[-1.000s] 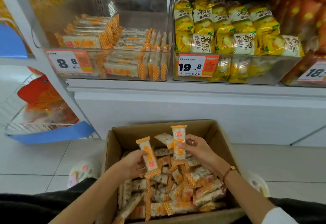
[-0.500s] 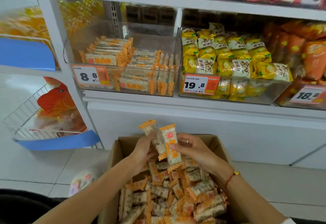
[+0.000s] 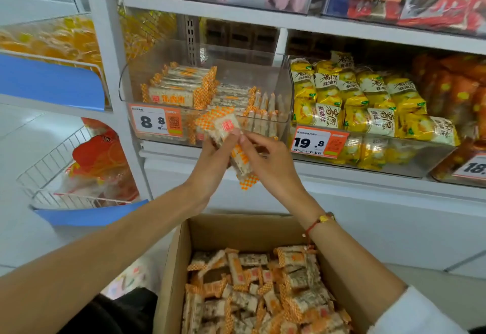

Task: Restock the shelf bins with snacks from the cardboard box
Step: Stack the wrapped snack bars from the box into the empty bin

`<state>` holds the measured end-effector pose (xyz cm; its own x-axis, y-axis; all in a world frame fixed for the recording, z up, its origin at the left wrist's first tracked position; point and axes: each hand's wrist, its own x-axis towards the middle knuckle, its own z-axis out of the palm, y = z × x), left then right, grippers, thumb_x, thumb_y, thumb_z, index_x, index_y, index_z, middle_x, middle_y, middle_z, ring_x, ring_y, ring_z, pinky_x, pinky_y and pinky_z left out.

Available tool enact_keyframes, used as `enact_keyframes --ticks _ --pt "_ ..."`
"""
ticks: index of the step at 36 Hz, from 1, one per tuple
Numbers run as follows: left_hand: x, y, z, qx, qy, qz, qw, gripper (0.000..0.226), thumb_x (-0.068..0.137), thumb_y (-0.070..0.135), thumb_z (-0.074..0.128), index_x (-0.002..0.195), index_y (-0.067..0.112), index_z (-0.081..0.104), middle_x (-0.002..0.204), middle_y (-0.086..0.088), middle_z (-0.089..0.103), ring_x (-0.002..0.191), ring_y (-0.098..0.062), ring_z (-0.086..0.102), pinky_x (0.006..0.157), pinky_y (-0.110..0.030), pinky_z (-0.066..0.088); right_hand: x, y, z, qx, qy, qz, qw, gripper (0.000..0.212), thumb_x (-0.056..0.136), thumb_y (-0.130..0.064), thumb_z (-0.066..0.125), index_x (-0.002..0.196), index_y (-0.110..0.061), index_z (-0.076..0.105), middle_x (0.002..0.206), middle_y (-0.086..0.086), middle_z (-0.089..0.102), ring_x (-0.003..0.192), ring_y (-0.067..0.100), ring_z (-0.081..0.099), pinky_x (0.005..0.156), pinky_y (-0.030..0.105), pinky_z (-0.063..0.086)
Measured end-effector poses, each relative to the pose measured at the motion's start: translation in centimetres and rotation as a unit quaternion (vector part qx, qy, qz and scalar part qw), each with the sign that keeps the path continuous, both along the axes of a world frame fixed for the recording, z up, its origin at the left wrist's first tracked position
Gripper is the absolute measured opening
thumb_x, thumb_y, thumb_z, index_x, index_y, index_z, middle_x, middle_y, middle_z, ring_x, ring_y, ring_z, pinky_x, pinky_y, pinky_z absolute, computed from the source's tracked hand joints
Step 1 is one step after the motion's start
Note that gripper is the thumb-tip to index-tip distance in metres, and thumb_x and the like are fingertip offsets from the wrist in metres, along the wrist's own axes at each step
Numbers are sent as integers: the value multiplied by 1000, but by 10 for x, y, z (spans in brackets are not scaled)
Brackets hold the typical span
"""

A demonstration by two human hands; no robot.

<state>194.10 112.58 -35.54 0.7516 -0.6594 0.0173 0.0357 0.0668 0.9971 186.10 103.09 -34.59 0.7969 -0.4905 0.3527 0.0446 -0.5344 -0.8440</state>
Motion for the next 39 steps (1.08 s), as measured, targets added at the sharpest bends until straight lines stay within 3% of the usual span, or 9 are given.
enact_keyframes --ticks 4,9,14,17,19,22,28,33,39 --pt "20 6 18 -2 -39 45 998 59 94 59 38 145 32 28 144 13 43 130 -8 44 113 -36 32 25 -1 22 25 55 109 992 45 101 -33 45 145 -28 39 133 -18 46 120 0 46 102 24 40" --pt "48 6 48 4 -69 105 992 63 96 61 22 150 29 22 136 21 33 124 1 33 105 -23 26 59 -7 55 -19 61 170 983 52 97 -30 54 145 -29 36 117 -24 52 98 -14 54 82 9 47" --pt "86 15 70 97 -85 132 983 65 94 64 19 141 26 43 141 3 46 130 -17 42 104 -32 29 106 -16 74 12 58 181 982 50 85 -36 69 132 -34 51 130 -5 57 121 15 54 96 28 47" --pt "117 31 70 159 -175 195 952 53 91 66 37 92 18 58 87 -5 60 88 -21 56 77 -27 40 130 -24 82 -19 95 179 979 42 87 -30 69 125 -32 53 111 -15 53 114 9 47 78 6 41" --pt "134 44 63 193 -217 286 913 49 86 61 55 98 13 54 83 1 58 78 -16 55 67 -22 41 145 -32 85 -56 143 176 972 45 87 -34 68 128 -30 49 121 -10 45 117 7 42 70 7 37" --pt "150 59 56 209 -295 351 864 48 84 40 68 118 13 49 103 3 55 93 -17 52 76 -30 37 171 -38 82 -110 206 170 957 48 85 -38 69 126 -24 51 132 -9 40 125 11 40 85 20 36" --pt "162 65 47 309 -494 201 788 30 97 16 48 124 19 59 138 -2 50 115 -31 49 83 -43 44 210 -30 66 -169 229 191 939 52 80 -33 76 127 -19 58 139 -1 49 130 15 43 107 32 38" --pt "159 66 42 382 -499 130 767 39 103 23 33 138 25 50 133 -3 58 117 -31 52 85 -37 43 225 -20 49 -249 204 172 931 51 81 -28 76 128 -19 59 136 5 47 126 23 44 104 37 40" --pt "152 62 43 400 -493 114 764 42 103 29 28 138 26 50 146 6 45 134 -17 39 100 -29 33 213 -27 60 -167 221 219 936 46 89 -15 66 133 -22 56 149 2 40 138 19 34 98 22 31"
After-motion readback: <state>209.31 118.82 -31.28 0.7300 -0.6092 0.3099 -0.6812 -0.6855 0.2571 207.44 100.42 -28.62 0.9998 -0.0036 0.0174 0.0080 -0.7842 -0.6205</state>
